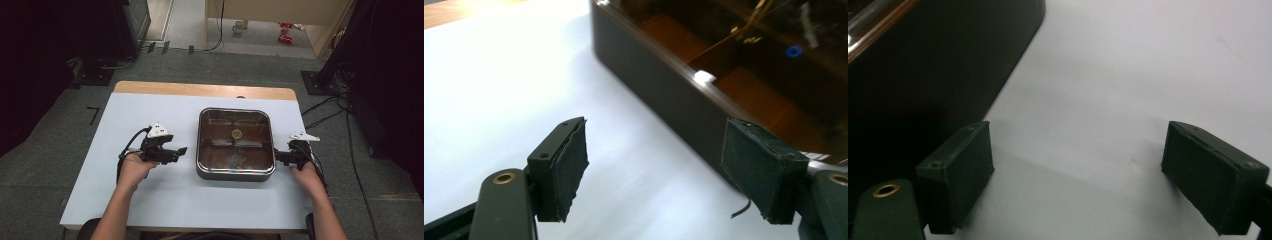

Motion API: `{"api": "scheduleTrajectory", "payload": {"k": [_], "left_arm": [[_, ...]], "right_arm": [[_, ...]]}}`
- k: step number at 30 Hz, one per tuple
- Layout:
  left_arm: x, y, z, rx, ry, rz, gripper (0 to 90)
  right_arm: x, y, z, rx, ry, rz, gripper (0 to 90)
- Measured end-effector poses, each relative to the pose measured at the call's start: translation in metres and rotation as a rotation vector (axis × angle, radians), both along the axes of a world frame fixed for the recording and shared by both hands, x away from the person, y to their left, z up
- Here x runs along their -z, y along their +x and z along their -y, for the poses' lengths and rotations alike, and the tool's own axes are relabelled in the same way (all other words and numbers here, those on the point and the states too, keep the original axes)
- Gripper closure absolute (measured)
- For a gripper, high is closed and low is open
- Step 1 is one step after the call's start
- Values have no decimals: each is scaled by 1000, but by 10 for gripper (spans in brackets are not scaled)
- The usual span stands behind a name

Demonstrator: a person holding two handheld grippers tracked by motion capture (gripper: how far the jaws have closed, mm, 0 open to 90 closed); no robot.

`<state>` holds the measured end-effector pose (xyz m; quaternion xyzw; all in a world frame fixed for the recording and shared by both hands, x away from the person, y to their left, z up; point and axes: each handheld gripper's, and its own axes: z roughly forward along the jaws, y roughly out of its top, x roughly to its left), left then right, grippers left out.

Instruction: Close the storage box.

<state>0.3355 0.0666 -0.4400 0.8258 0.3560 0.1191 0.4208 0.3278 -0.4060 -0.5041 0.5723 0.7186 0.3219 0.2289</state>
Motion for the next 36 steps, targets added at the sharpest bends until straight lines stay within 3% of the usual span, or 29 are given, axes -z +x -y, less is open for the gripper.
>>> {"api": "scheduleTrajectory", "payload": {"k": [3, 9, 16, 25, 30, 34, 36], "left_arm": [[6, 1, -6, -21, -2, -1, 264], [19, 2, -10, -50, 49, -6, 259], [36, 2, -13, -80, 72, -59, 252], [48, 0, -10, -65, 114, -96, 253], [50, -2, -7, -74, 110, -78, 244], [56, -9, 1, -97, 139, -15, 194], [57, -11, 1, -117, 128, -7, 186]], "right_arm": [[0, 0, 0, 0, 0, 0, 127], [0, 0, 0, 1, 1, 1, 127], [0, 0, 0, 1, 1, 0, 127], [0, 0, 0, 0, 1, 1, 127], [0, 0, 0, 0, 1, 1, 127], [0, 0, 0, 1, 1, 0, 127], [0, 0, 0, 1, 1, 0, 127]]}}
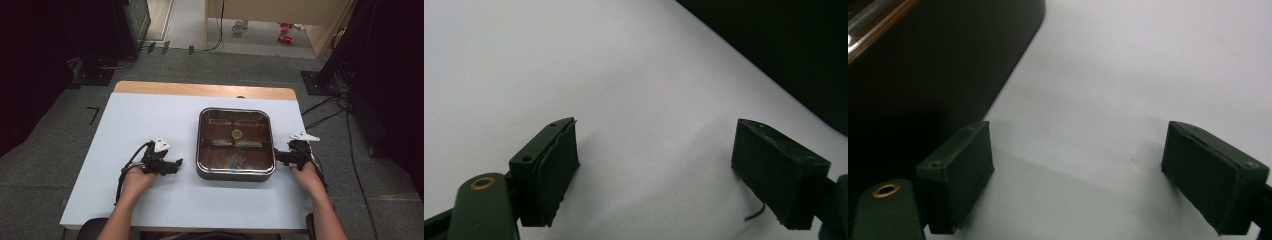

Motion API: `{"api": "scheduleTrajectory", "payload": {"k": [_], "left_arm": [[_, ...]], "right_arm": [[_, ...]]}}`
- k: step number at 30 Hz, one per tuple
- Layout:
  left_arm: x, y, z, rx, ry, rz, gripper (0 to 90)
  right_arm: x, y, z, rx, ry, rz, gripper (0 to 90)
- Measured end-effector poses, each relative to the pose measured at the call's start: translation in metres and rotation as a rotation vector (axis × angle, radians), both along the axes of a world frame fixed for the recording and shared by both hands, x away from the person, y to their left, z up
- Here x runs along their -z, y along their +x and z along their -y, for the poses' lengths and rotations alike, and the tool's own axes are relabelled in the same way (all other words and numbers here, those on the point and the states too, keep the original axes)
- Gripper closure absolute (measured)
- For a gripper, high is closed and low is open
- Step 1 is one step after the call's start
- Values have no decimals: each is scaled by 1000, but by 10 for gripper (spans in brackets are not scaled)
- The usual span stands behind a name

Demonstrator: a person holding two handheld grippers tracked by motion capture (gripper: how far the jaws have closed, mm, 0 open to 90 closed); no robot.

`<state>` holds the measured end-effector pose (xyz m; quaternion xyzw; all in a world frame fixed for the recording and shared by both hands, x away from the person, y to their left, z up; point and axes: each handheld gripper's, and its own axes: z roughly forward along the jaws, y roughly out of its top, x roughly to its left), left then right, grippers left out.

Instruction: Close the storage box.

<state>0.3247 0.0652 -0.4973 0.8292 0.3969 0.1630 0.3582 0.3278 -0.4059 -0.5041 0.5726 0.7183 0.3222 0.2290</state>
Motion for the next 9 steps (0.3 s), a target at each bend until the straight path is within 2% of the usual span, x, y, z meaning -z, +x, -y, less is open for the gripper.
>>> {"api": "scheduleTrajectory", "payload": {"k": [9], "left_arm": [[1, -1, 0, -6, -7, 13, 186]], "right_arm": [[0, 0, 0, 0, 0, 0, 127]]}}
